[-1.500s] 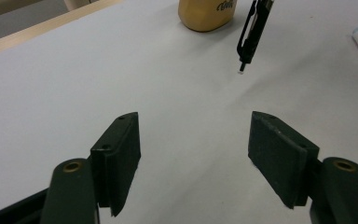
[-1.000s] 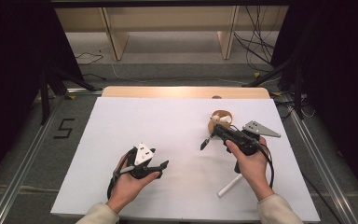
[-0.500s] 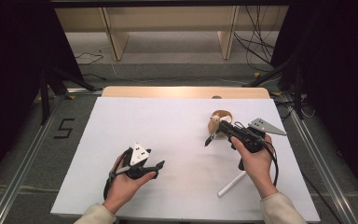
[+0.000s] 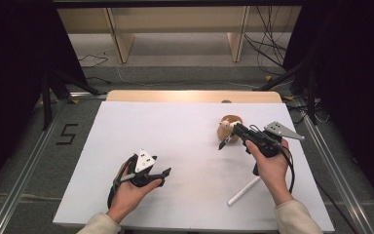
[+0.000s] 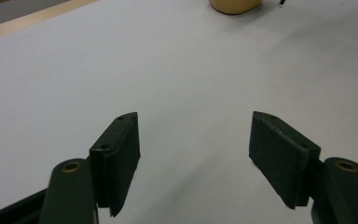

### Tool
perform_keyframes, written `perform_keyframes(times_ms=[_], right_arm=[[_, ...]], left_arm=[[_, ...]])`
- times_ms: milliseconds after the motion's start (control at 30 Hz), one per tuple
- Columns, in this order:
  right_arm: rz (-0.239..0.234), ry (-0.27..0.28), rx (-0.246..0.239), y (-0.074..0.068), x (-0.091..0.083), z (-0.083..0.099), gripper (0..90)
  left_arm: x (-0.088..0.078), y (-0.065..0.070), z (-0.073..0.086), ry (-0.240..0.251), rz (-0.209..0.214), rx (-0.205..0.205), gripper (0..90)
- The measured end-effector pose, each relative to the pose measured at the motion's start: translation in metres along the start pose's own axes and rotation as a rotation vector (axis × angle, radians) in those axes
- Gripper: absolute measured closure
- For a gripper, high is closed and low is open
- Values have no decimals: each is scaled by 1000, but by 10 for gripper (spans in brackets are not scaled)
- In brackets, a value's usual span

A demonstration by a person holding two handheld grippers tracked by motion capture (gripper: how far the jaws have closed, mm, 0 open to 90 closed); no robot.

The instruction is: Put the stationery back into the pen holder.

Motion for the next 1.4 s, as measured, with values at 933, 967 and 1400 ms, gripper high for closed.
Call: perform_keyframes(times_ms=[933,967,1400], right_arm=[[49,33,13,17,-3,-9,806],[49,33,14,17,-3,-10,806],[57,48,12,19,-2,-14,806]], left_arm=[[1,1,0,-2,3,4,335],[1,1,0,-1,3,4,335],[1,1,0,-1,3,1,335]])
Point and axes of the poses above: each handheld gripper's, and its own axes: x roughly forward along the jaws, z roughly out of its underside, y roughly to its right, the point moved 1 cm from there along x, roughly forward along the jaws, and after that the axes turned 2 degrees about -y, right-handed, at the moved point
